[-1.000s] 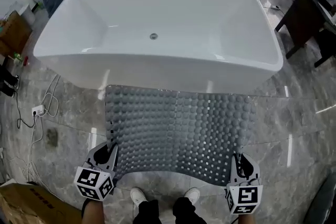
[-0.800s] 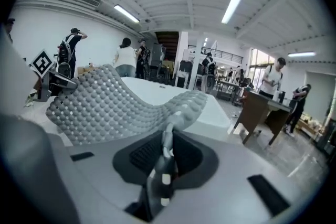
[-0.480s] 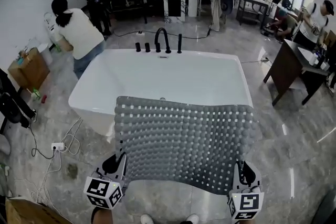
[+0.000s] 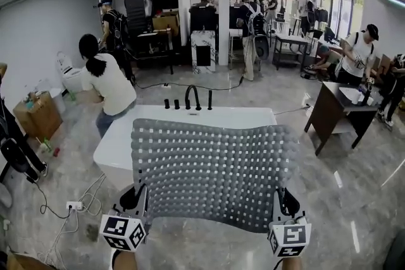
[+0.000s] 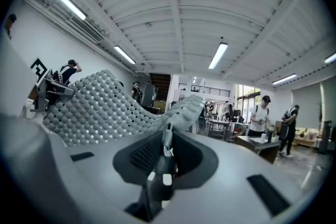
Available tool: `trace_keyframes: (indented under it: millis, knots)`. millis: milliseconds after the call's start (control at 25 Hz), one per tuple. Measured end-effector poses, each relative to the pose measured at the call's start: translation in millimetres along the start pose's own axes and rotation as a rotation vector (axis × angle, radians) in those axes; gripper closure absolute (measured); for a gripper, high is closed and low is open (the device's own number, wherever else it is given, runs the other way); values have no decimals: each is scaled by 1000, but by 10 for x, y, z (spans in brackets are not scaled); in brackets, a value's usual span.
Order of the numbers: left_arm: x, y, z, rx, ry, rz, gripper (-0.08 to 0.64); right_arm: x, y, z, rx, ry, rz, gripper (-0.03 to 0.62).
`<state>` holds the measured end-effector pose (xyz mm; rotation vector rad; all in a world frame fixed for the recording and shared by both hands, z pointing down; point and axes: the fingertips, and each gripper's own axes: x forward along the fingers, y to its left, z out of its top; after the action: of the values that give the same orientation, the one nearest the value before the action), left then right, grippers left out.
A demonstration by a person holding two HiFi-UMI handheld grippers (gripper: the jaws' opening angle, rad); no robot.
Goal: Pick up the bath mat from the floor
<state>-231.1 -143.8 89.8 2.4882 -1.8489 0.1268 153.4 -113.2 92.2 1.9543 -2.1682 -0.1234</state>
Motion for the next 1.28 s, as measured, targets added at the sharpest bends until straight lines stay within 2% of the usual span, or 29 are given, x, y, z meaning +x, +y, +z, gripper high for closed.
trace_keyframes:
  millis: [160, 560, 960, 1280]
  knots:
    - [-203, -54, 172, 14, -38, -10, 509, -243, 43, 160, 2, -32, -13, 518]
    - [-293, -214, 199, 51, -52, -39, 509, -429, 126, 138, 8, -35, -25, 518]
    - [-377, -144, 222, -4, -68, -32, 509, -485, 162, 240, -17, -36, -41, 522]
    - [-391, -155, 224, -17, -68, -21, 509, -463, 158, 272, -13, -39, -40, 522]
